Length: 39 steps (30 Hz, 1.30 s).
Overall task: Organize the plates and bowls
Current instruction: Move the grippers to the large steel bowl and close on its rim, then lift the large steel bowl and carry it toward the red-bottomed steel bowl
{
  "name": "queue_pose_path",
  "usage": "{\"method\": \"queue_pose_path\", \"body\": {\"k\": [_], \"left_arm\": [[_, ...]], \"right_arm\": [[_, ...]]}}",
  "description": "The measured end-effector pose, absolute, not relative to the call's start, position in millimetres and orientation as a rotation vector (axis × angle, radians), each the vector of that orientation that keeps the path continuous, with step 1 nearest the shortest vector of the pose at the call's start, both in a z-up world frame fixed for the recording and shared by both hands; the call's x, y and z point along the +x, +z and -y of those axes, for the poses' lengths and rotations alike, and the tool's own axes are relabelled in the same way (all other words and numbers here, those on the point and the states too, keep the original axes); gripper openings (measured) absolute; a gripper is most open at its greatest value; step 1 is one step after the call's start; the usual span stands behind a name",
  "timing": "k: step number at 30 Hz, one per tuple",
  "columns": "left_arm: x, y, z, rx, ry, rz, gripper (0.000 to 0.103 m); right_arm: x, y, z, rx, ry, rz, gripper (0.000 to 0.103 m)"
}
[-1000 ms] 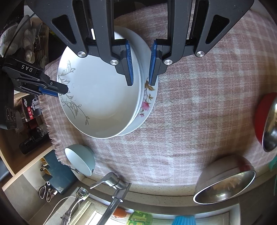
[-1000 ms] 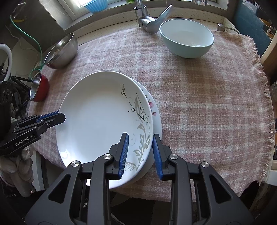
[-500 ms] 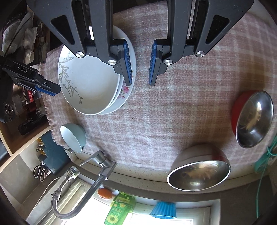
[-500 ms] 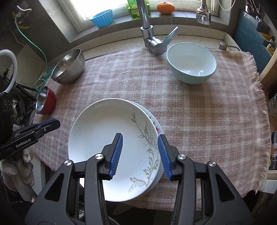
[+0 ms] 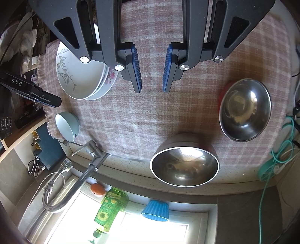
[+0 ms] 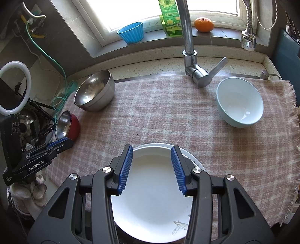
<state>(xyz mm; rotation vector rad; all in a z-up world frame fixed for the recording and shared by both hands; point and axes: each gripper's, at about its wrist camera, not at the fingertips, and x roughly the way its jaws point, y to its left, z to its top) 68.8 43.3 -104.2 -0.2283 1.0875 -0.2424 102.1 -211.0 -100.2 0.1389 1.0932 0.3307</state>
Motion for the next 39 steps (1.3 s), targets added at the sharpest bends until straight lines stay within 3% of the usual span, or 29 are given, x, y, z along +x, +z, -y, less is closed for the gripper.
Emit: {"method": "queue_pose_path", "body": {"k": [11, 13, 18, 32, 39], "left_arm": [[136, -100, -115, -0.344, -0.193, -1.086, 0.022], [153, -103, -126, -0.356, -0.185, -1.095, 0.028], [190, -116, -149, -0.398, -0.159, -1.129, 0.029], [234, -144, -154, -0.439, -0.186, -1.212, 0.029], [241, -150, -146, -0.412, -0.187, -1.223, 0.026]], "right_arm": [[169, -104, 158, 0.264, 0.425, -1.127, 0.044], [183, -108, 147, 0.289, 0.44, -1.138, 0.044], [215, -118, 118, 0.313, 0.458, -1.161, 0.044], [263, -157, 79, 0.374, 0.465, -1.247, 0.044], [266, -169, 71, 0.357, 0.463, -1.279, 0.021]]}}
